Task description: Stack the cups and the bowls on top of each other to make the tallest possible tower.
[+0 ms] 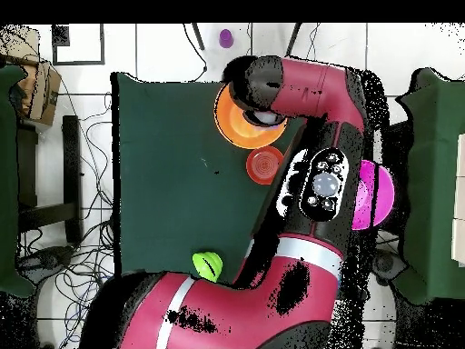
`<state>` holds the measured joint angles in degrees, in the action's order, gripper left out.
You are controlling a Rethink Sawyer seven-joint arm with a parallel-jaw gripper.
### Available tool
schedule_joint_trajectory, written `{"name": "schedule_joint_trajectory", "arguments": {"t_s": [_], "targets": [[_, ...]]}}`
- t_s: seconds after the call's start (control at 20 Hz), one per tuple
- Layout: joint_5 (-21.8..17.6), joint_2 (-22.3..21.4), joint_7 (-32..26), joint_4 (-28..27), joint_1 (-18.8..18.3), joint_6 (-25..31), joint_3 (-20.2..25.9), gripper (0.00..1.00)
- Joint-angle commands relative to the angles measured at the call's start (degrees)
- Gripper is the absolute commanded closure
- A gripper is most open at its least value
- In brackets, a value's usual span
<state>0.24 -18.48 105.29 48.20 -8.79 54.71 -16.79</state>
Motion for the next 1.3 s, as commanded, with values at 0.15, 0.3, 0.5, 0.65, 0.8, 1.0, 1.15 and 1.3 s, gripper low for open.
{"name": "schedule_joint_trajectory", "arguments": {"t_s": [0.15,0.3,0.5,0.65,0.8,1.0,1.15,1.3], "targets": [[0.13,-0.47,5.98,1.3,0.6,1.99,3.19,0.0],[0.03,-0.47,5.77,1.53,0.58,1.47,3.24,0.0],[0.07,-0.36,5.68,1.26,0.6,1.71,3.21,0.0],[0.15,-0.25,5.63,1.13,0.51,1.7,3.28,0.0],[0.06,-1.26,3.85,2.65,-0.37,0.74,3.82,0.0],[0.15,-5.76,-1.73,13.19,-6.02,-8.93,6.8,0.0],[-1.43,-6.96,-8.46,16.06,-9.68,-12.05,9.21,0.0],[-2.55,-7.71,-11.76,18.44,-12.72,-14.66,11.69,0.0]]}}
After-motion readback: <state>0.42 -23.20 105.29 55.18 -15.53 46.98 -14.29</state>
